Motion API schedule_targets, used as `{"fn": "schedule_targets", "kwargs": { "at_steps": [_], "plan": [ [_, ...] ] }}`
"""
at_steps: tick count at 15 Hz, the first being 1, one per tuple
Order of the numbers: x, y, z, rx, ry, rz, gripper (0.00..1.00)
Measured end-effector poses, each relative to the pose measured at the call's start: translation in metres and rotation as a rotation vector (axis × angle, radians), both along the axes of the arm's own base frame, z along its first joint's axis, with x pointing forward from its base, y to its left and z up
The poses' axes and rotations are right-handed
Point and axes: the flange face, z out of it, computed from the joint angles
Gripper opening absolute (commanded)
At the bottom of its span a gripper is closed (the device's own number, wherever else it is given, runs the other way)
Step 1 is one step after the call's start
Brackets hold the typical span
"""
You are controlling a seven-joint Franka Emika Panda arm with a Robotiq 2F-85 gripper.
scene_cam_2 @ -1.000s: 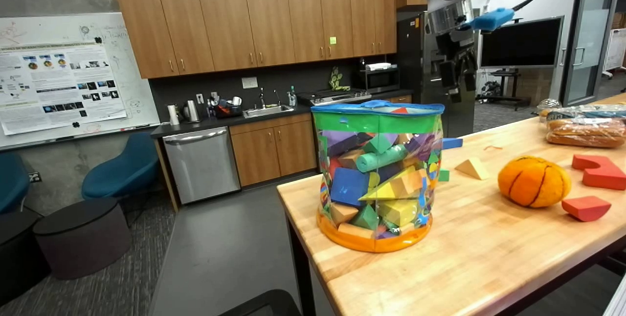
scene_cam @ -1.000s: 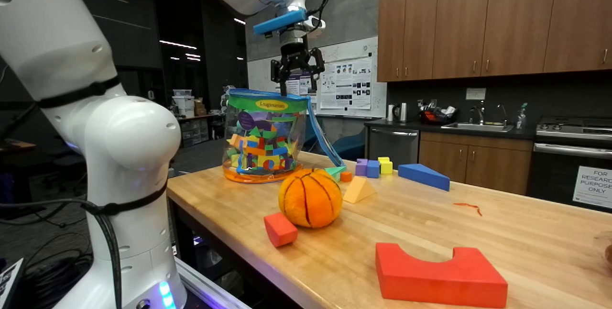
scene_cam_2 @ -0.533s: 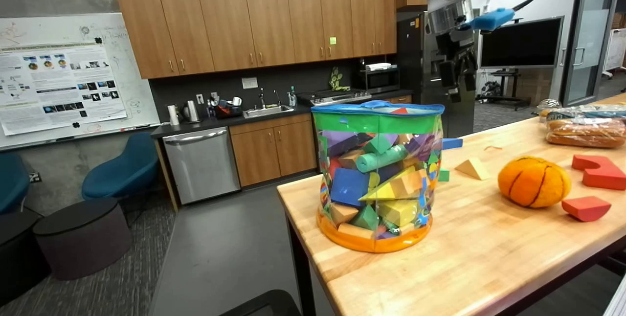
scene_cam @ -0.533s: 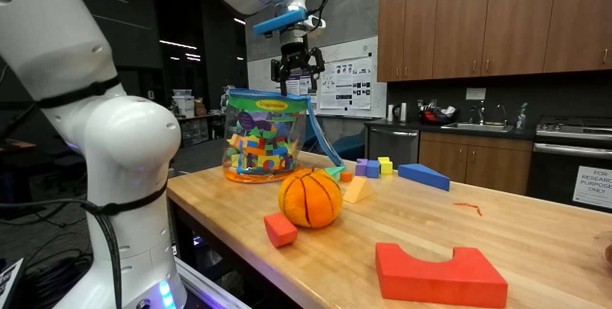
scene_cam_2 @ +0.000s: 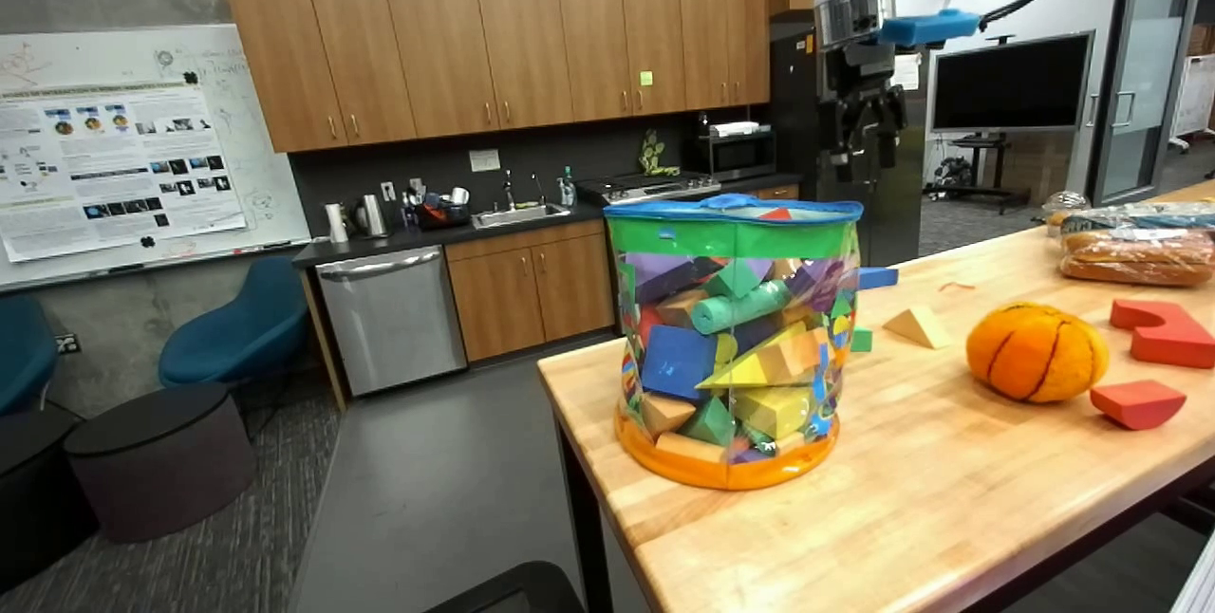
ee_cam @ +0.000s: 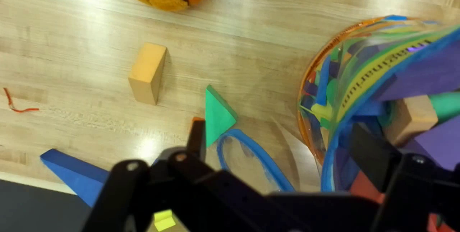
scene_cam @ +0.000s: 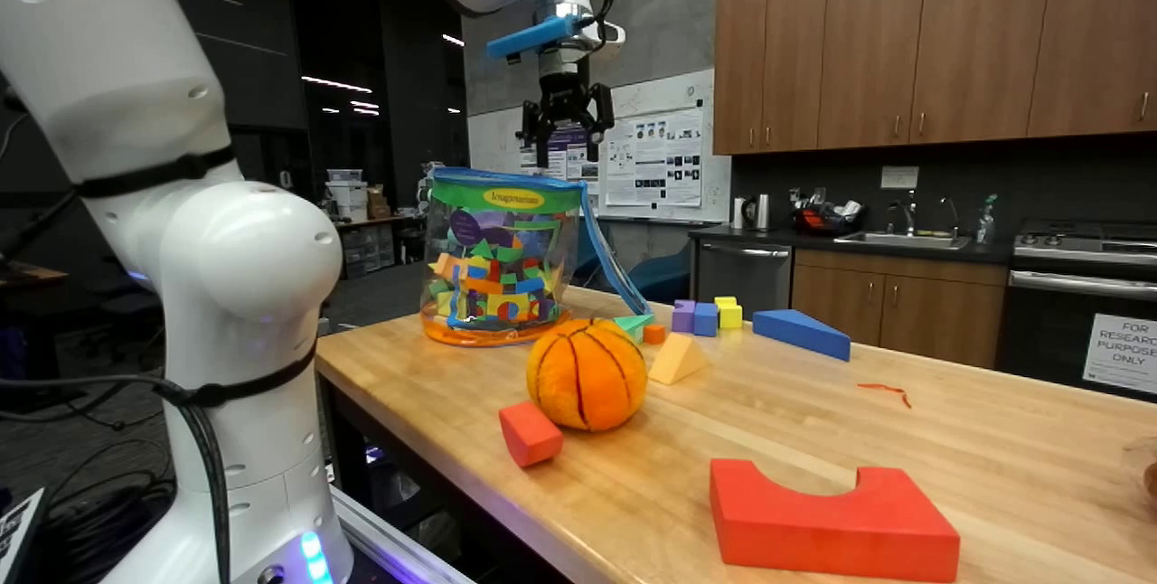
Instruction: Put the purple and blue blocks in the toy bag
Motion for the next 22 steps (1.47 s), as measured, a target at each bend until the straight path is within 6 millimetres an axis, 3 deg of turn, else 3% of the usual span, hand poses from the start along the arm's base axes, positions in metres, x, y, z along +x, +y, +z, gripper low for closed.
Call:
{"fn": "schedule_targets", "kwargs": {
  "at_steps": [4,11,18,22],
  "plan": [
    [0.025,-0.011,0.006,0.033,-0.028,-0.121,1.0],
    [0.057,-0.06,-0.005,0.024,-0.075,-0.291,1.0],
    [0.09,-0.065,-0.044,0.01,-0.057,-0.358,1.0],
    [0.104,-0.068,-0.053,0.001,-0.048,-0.391,1.0]
  ]
}}
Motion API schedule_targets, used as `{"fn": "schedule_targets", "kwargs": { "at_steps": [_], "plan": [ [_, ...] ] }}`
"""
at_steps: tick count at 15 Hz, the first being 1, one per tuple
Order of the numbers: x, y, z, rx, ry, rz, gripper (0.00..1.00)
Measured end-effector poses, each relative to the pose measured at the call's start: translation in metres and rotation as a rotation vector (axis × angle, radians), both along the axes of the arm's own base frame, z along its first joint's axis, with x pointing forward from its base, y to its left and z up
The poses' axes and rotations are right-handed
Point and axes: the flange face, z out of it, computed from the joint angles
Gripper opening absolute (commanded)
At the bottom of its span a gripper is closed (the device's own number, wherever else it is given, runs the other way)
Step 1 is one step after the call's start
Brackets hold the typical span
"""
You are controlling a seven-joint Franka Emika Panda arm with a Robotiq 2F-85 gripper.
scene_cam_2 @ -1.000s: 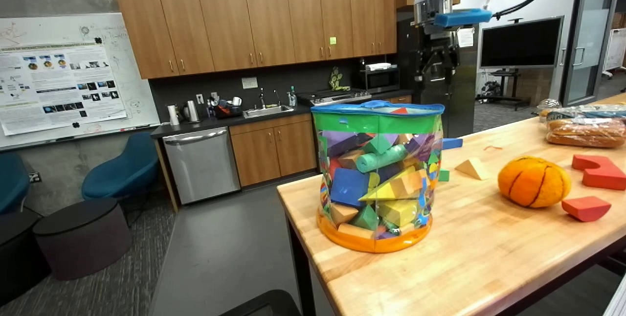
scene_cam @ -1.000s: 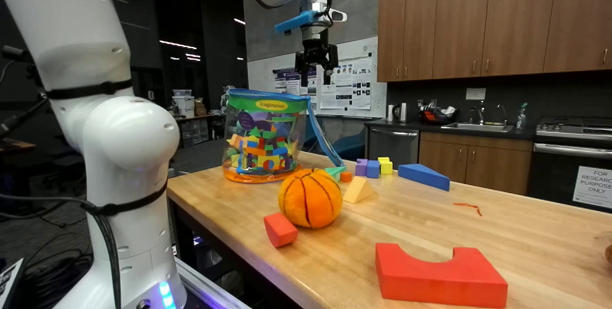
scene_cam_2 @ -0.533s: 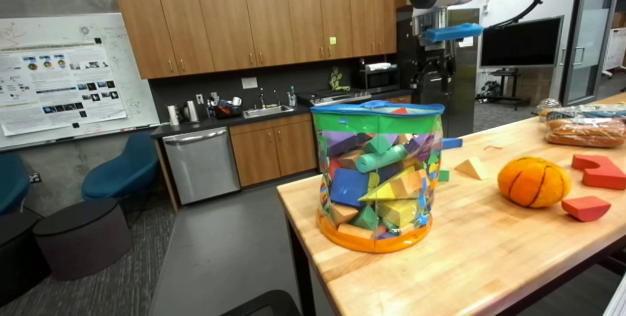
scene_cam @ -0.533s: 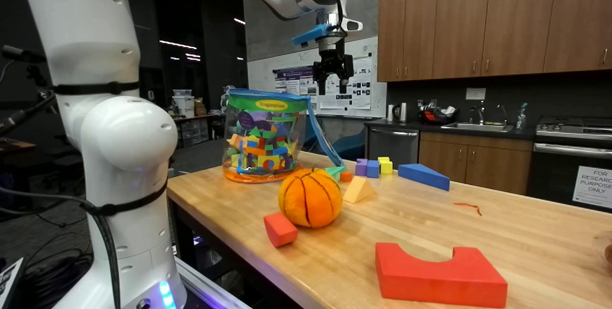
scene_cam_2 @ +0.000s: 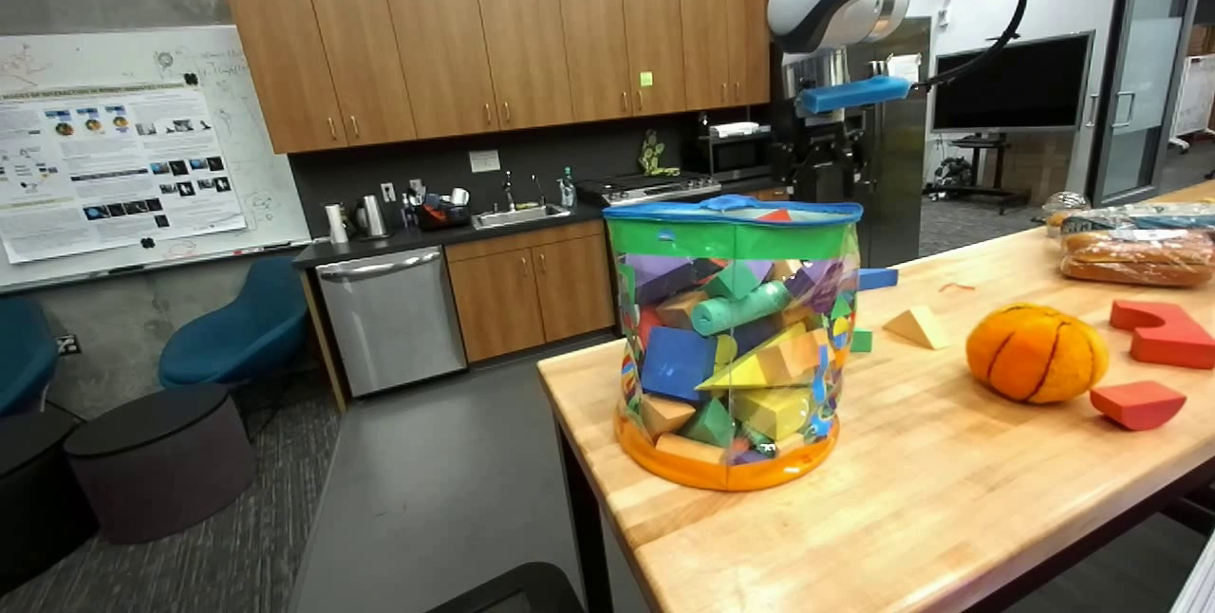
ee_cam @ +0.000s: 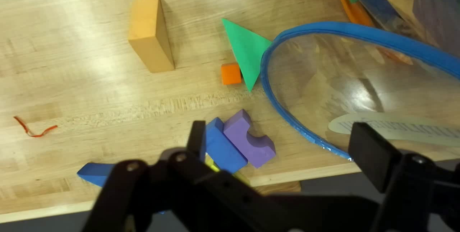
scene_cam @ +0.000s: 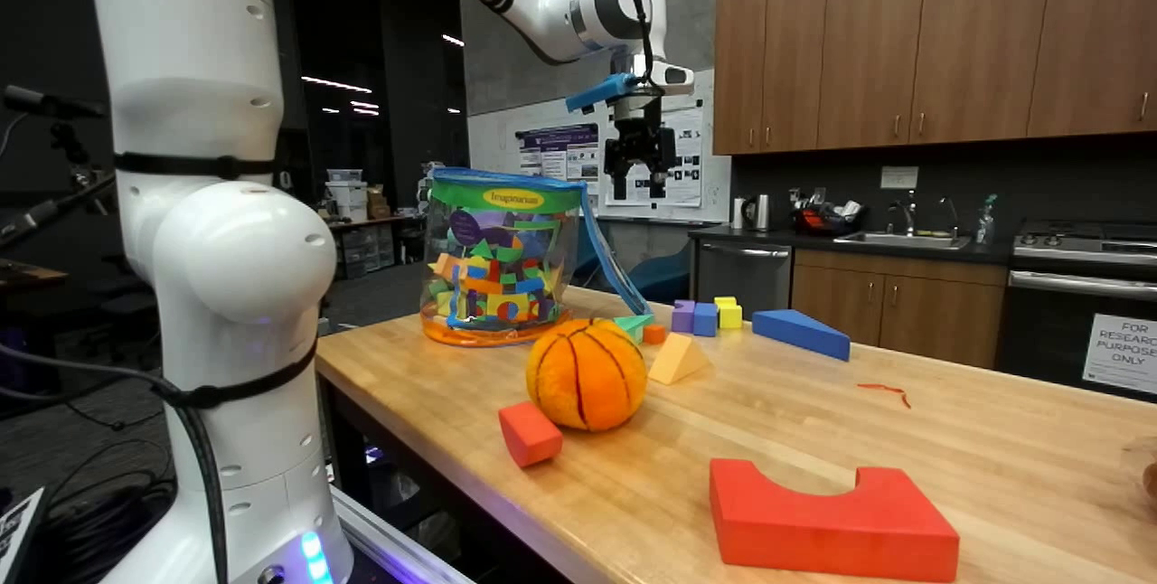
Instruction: Put the purple and blue blocks in the toy bag
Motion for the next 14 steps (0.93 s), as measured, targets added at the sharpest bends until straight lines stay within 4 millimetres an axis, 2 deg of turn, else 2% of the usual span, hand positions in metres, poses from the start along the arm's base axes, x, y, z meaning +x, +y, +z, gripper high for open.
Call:
{"fn": "schedule_targets", "kwargs": {
  "at_steps": [5,14],
  "plan": [
    [0.013,0.0,-0.011,-0.022,0.018,-0.019,1.0],
    [0.014,0.0,-0.01,-0.024,0.016,-0.023,1.0]
  ]
}}
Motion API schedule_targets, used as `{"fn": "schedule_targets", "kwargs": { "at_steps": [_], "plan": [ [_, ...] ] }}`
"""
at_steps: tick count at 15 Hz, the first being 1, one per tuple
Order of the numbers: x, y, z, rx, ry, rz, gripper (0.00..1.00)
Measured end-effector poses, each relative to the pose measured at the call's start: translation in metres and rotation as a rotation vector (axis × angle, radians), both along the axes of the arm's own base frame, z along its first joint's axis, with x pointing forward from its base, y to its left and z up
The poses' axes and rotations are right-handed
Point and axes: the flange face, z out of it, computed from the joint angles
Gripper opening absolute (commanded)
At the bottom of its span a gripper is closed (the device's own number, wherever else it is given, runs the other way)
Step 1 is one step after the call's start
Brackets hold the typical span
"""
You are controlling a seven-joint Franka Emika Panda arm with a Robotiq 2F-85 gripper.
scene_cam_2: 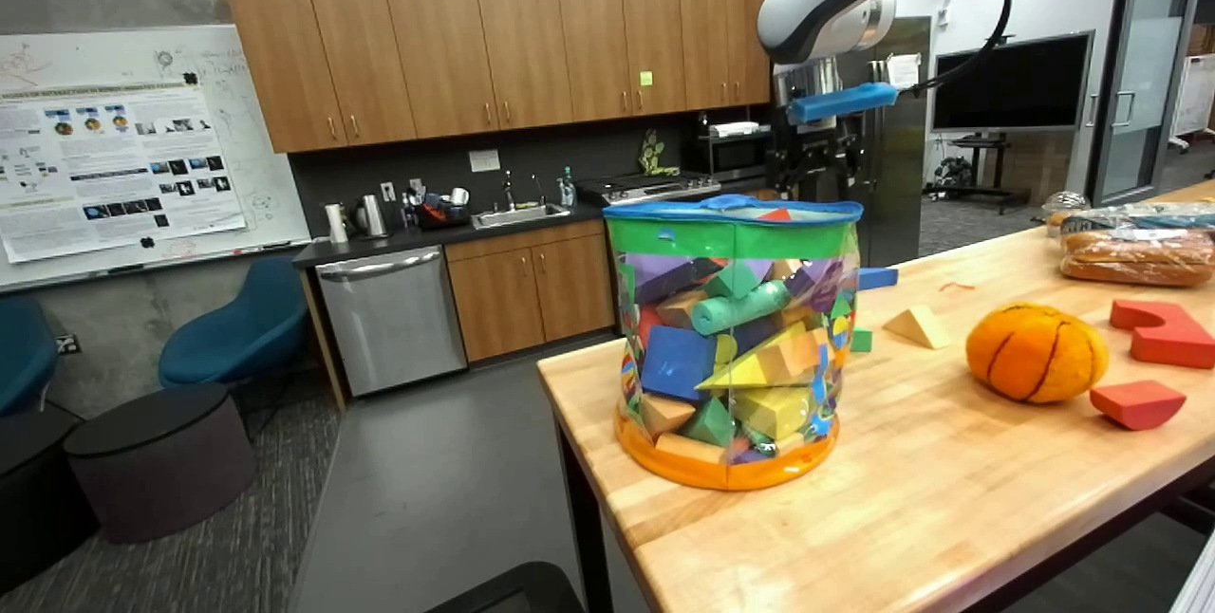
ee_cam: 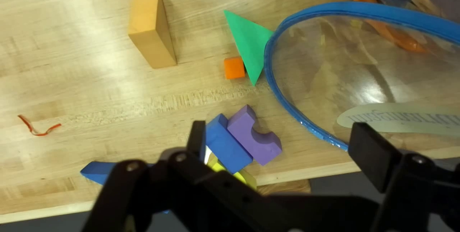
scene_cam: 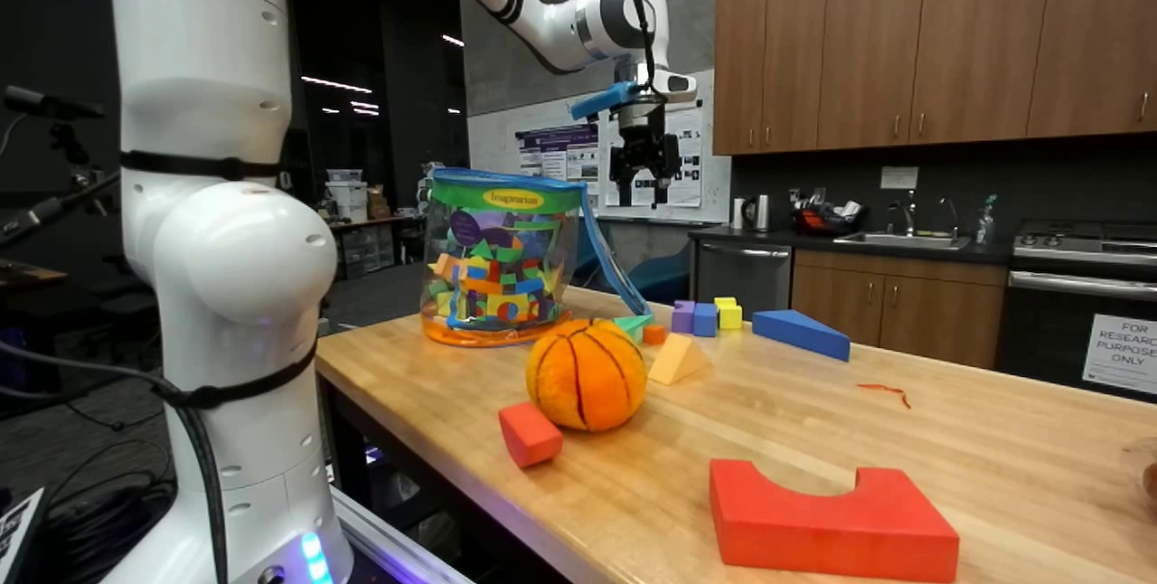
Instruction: Put the purple and blue blocks in the toy bag
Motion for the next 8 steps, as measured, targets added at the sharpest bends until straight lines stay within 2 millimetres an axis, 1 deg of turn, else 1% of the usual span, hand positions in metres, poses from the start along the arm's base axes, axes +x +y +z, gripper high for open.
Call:
{"fn": "schedule_targets", "kwargs": {
  "at_steps": [4,6,8],
  "plan": [
    [0.001,-0.005,-0.003,0.001,-0.004,-0.009,1.0],
    [0.003,-0.016,-0.007,-0.003,-0.013,-0.024,1.0],
    [0.006,-0.032,-0.018,-0.007,-0.016,-0.04,1.0]
  ]
}}
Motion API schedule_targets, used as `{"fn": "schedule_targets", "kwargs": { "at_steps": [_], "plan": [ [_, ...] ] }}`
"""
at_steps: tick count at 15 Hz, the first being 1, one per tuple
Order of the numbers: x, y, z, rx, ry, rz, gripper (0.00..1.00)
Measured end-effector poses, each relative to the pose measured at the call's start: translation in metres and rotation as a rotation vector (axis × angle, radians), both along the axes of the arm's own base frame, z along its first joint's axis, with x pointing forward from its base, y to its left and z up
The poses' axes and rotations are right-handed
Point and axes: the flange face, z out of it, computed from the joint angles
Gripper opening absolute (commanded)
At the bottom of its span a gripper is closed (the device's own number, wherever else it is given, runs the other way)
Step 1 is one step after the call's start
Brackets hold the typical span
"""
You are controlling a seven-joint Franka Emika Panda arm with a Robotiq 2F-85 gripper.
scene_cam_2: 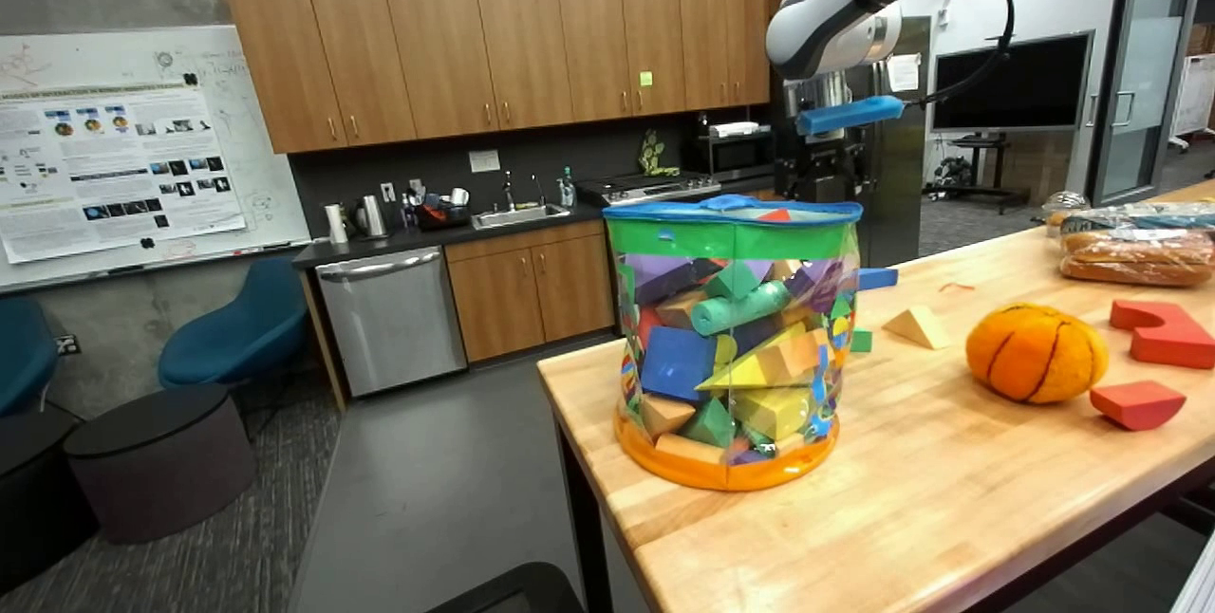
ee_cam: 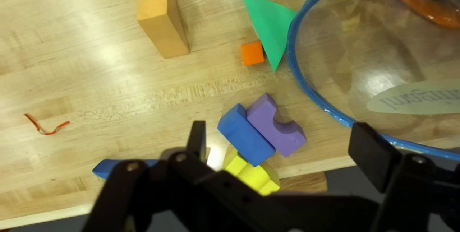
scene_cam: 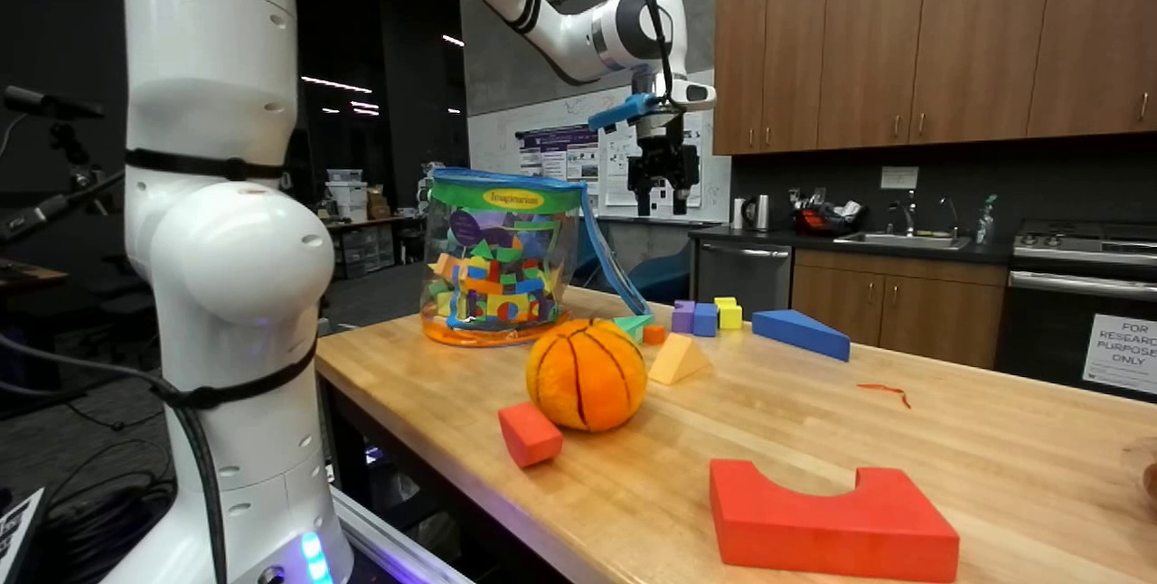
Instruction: Put the purple and blue blocks in the toy bag
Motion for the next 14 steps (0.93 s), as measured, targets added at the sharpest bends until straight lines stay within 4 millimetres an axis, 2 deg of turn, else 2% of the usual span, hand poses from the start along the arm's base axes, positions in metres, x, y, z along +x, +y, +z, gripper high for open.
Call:
{"fn": "schedule_targets", "kwargs": {
  "at_steps": [5,10,14],
  "plan": [
    [0.014,-0.033,-0.052,-0.01,0.019,-0.032,1.0],
    [0.034,-0.031,-0.107,-0.018,0.041,-0.017,1.0],
    [0.045,-0.023,-0.135,-0.018,0.065,-0.001,1.0]
  ]
}}
